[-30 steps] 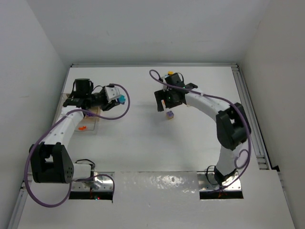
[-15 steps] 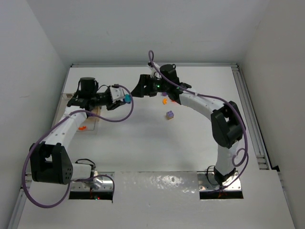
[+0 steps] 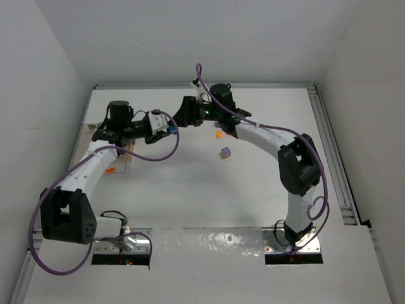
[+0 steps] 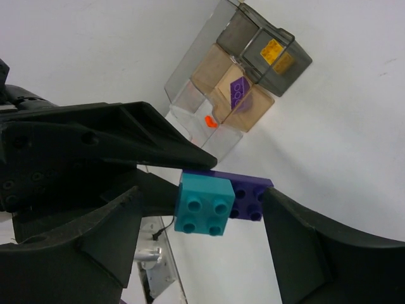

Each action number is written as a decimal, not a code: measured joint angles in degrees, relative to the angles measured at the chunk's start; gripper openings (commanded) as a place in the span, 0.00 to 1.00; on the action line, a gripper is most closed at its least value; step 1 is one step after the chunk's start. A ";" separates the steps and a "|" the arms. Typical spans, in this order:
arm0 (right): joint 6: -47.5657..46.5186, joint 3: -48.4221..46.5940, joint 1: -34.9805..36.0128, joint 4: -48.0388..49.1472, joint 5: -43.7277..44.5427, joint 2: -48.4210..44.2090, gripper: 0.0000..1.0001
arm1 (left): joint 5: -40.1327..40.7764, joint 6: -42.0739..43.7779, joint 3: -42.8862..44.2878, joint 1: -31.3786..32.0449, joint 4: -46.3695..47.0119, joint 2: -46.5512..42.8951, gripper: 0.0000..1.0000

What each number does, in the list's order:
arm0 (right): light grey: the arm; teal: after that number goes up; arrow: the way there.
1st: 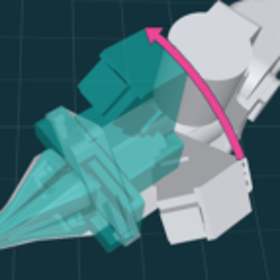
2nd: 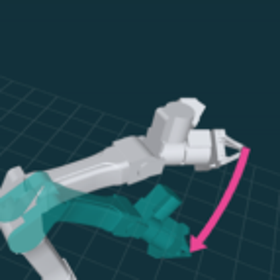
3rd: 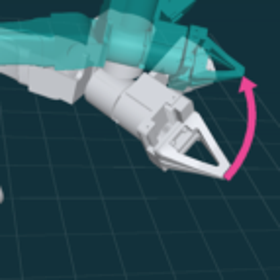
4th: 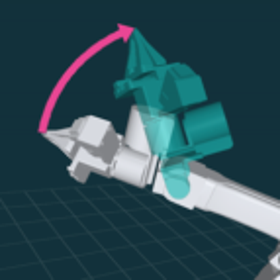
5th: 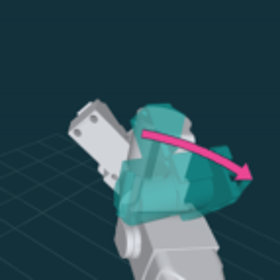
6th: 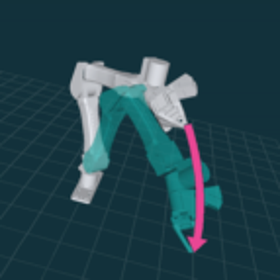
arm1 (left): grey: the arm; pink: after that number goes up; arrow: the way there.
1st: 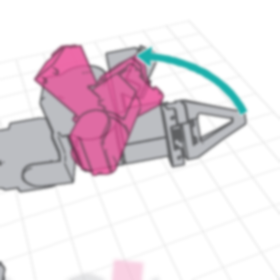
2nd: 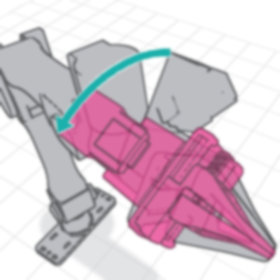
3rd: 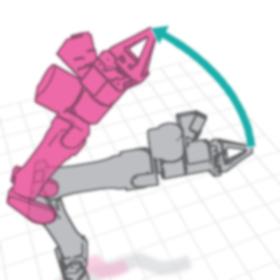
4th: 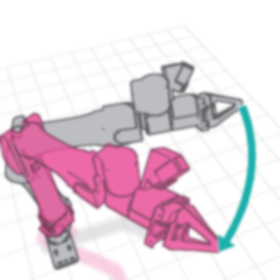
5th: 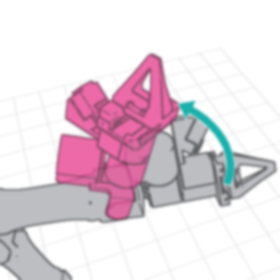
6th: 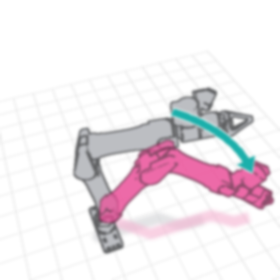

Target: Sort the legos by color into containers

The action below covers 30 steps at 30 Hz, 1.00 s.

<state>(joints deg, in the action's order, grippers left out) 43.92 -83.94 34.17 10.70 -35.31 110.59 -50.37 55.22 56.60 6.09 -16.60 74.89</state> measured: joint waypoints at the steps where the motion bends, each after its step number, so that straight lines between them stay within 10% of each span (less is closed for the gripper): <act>1: 0.11 -0.37 0.13 -0.02 -0.09 0.24 0.74 | 0.02 -0.20 0.00 0.11 0.22 0.04 0.00; 11: 1.33 -1.90 0.39 0.22 -0.61 2.25 0.45 | 0.39 -2.95 0.00 0.66 2.43 0.13 0.00; 19: 2.29 -1.92 0.31 1.20 0.09 2.45 0.00 | 1.70 -4.94 0.00 0.70 3.67 0.24 0.00; 30: 2.73 0.15 -0.33 2.71 -0.02 2.43 0.00 | 5.25 -3.80 -0.33 1.25 2.10 0.24 0.00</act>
<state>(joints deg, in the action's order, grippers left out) 46.65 -83.79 33.85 13.41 -35.33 113.01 -45.12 51.42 56.27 7.33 -14.50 75.13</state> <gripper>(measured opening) 0.362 0.343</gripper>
